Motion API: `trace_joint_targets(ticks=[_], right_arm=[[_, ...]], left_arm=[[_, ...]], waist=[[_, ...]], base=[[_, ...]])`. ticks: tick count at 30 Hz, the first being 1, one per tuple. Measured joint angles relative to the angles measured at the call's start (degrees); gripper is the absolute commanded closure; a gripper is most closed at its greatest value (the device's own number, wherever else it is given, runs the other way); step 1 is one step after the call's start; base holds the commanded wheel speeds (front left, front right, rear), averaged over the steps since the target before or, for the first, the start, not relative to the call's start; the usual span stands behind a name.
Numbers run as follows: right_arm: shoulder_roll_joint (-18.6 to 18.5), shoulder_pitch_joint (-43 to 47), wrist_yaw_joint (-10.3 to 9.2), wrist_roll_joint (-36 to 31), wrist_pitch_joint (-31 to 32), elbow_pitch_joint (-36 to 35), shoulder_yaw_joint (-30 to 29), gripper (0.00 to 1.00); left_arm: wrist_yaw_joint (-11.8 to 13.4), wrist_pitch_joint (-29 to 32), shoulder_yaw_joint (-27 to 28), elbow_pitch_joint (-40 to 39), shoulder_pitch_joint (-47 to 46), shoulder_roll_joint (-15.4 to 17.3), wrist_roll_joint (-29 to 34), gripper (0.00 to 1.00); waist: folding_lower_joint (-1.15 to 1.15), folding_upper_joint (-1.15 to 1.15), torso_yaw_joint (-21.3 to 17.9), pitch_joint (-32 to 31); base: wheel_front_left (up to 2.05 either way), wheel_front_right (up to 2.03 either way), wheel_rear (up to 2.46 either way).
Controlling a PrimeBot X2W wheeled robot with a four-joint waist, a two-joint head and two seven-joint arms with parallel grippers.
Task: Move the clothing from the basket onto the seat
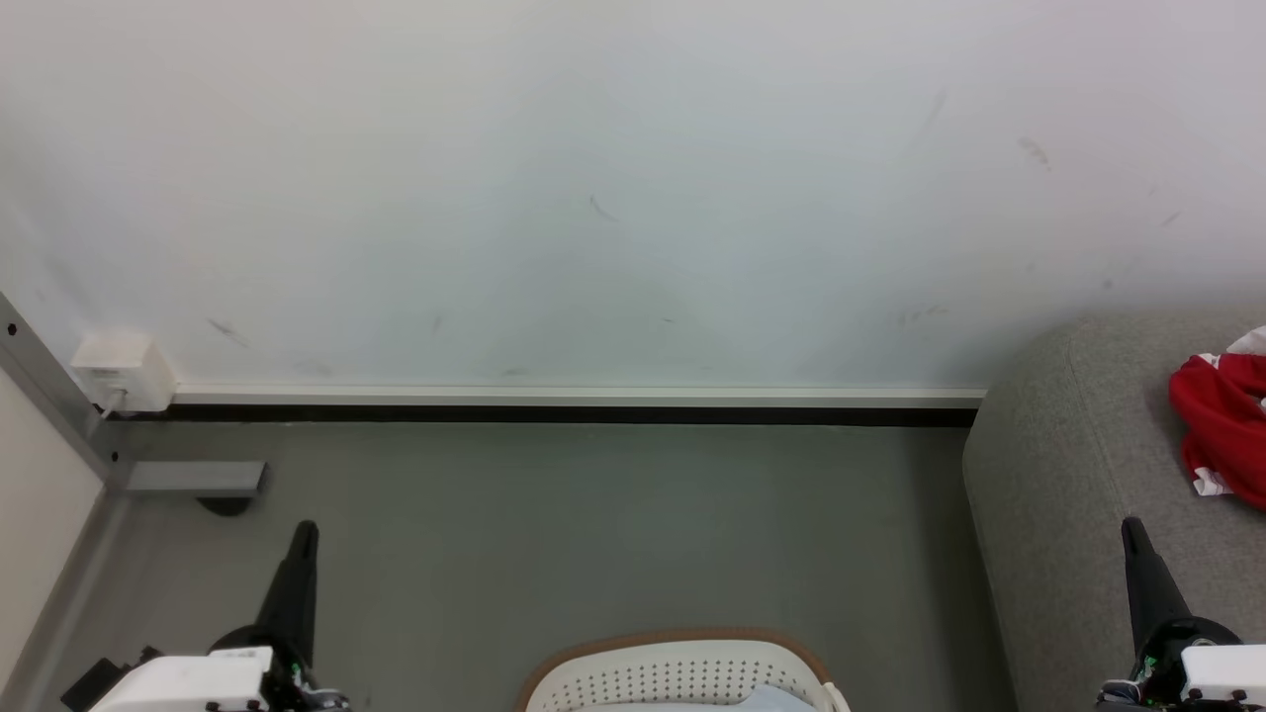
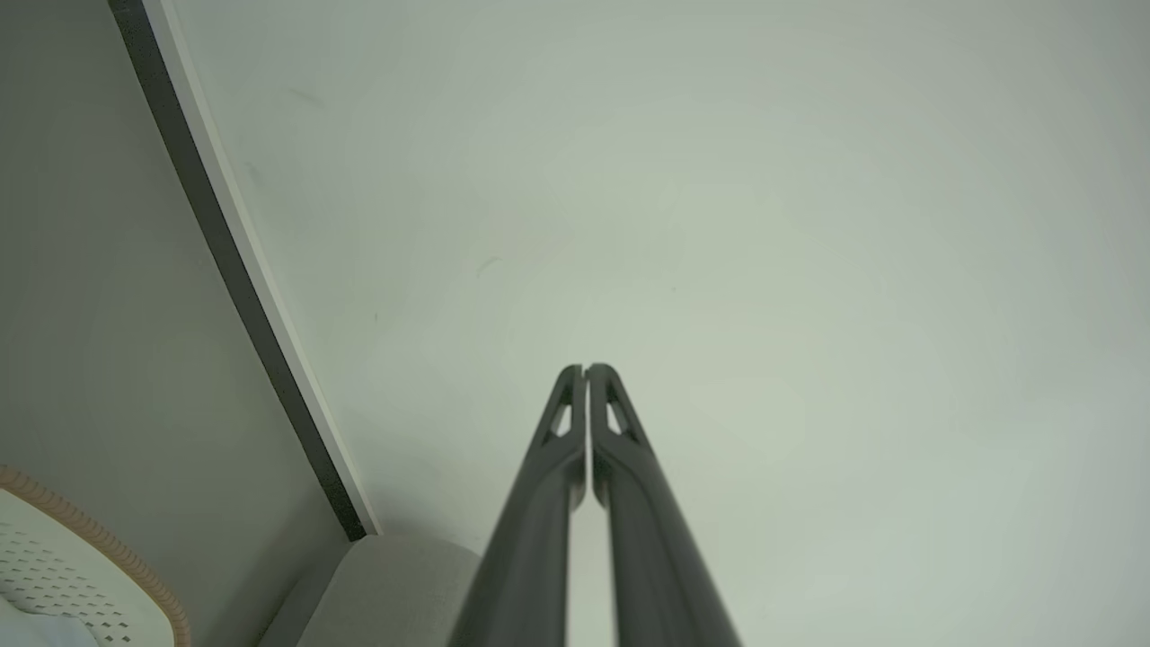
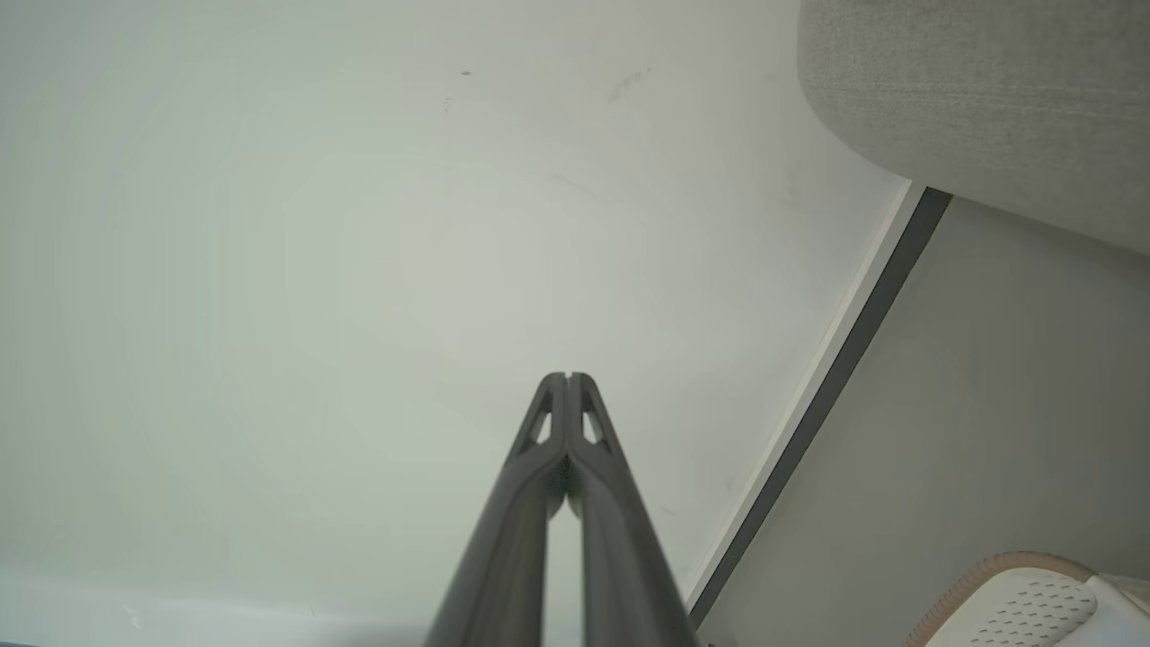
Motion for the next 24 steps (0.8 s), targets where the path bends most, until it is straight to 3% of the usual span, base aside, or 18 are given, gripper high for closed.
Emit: trace_joint_targets(ticks=[11, 24], right_arm=[[-0.45, -0.20, 0.00, 4.78, 0.23, -0.11, -0.07, 1.00], [-0.86, -0.31, 0.00, 5.23, 0.05, -0.19, 0.44, 1.00]], left_arm=[[0.23, 1.00, -0.05, -0.48, -0.32, 0.05, -3.99, 1.00], [0.23, 1.02, -0.07, -0.52, -0.35, 0.07, -4.02, 1.00]], waist=[[0.00, 0.00, 0.29, 0.09], [0.00, 0.00, 0.30, 0.09]], base=[[0.00, 0.00, 0.00], [0.00, 0.00, 0.00]])
